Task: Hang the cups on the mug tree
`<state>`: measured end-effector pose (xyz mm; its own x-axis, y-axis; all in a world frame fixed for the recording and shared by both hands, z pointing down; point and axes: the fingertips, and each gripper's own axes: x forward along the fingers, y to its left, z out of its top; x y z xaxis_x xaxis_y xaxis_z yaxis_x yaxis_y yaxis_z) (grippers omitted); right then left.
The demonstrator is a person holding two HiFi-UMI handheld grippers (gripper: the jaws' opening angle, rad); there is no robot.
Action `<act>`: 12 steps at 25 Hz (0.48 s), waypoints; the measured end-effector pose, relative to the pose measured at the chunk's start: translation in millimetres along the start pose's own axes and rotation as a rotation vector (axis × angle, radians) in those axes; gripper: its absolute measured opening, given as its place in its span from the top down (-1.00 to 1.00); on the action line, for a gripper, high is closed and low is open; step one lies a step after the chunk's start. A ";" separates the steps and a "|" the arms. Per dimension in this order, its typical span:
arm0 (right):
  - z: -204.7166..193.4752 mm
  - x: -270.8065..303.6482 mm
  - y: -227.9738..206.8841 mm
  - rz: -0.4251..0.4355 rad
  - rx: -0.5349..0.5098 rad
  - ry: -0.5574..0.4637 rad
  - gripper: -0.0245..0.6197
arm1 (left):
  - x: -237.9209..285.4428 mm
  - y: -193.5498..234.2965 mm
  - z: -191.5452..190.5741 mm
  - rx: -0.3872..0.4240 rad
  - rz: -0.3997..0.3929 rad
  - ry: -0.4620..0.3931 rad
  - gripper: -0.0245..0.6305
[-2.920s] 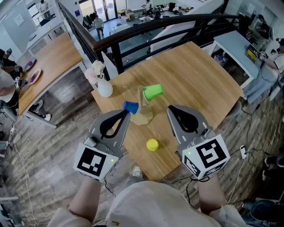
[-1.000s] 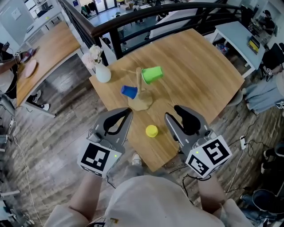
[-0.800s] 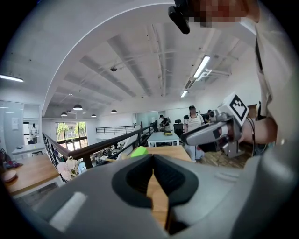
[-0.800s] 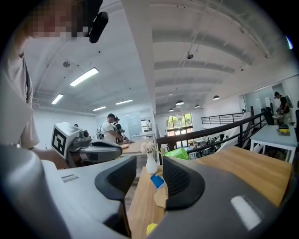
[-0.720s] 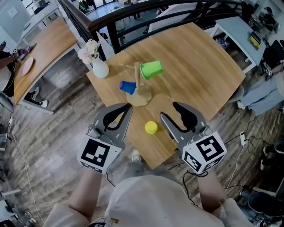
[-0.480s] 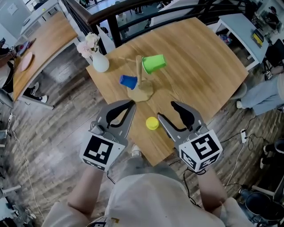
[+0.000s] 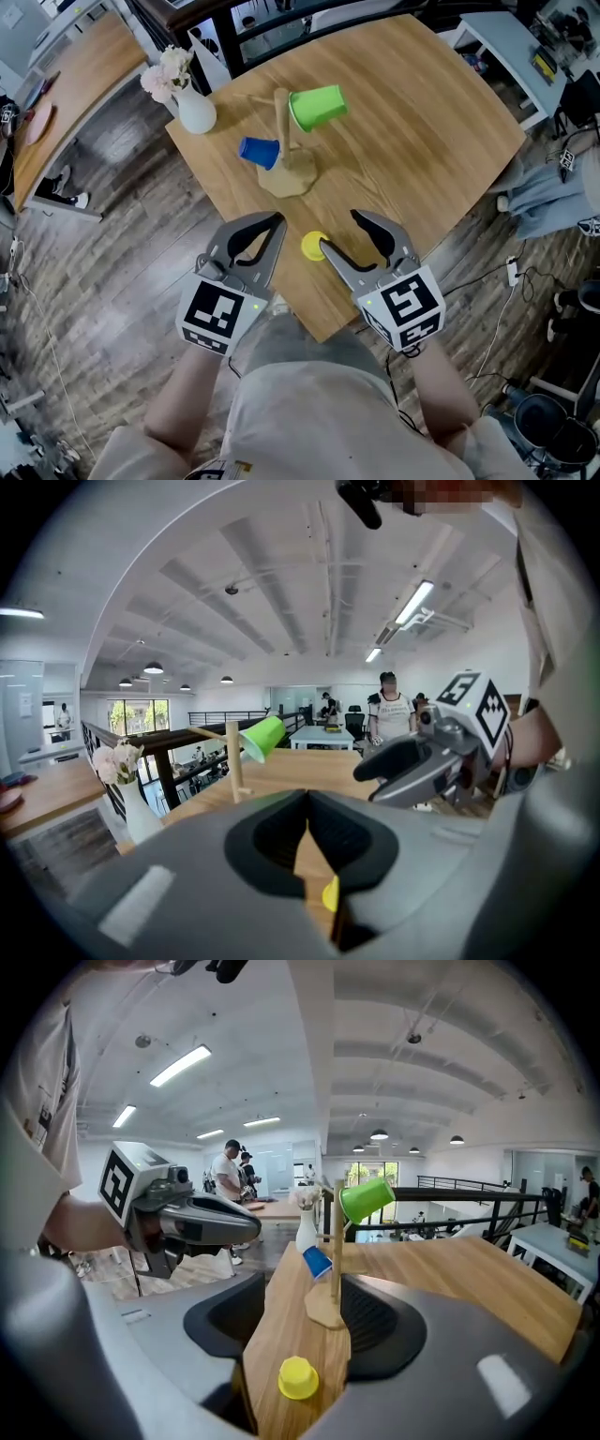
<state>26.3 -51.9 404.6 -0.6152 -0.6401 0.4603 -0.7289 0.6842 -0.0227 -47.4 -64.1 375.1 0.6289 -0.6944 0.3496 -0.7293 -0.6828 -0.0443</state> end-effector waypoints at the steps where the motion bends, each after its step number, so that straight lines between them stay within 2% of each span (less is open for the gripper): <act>1: -8.1 3.4 1.2 0.003 0.005 0.010 0.17 | 2.0 -1.2 -7.0 -0.004 -0.003 0.004 0.92; 12: -90.7 46.8 5.3 0.024 0.059 0.099 0.11 | 24.1 -3.1 -83.2 -0.049 -0.008 0.057 0.92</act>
<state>20.9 -46.6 506.5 -0.6021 -0.5839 0.5445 -0.7323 0.6756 -0.0853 -52.4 -59.8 461.5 0.6193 -0.6740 0.4027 -0.7375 -0.6753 0.0040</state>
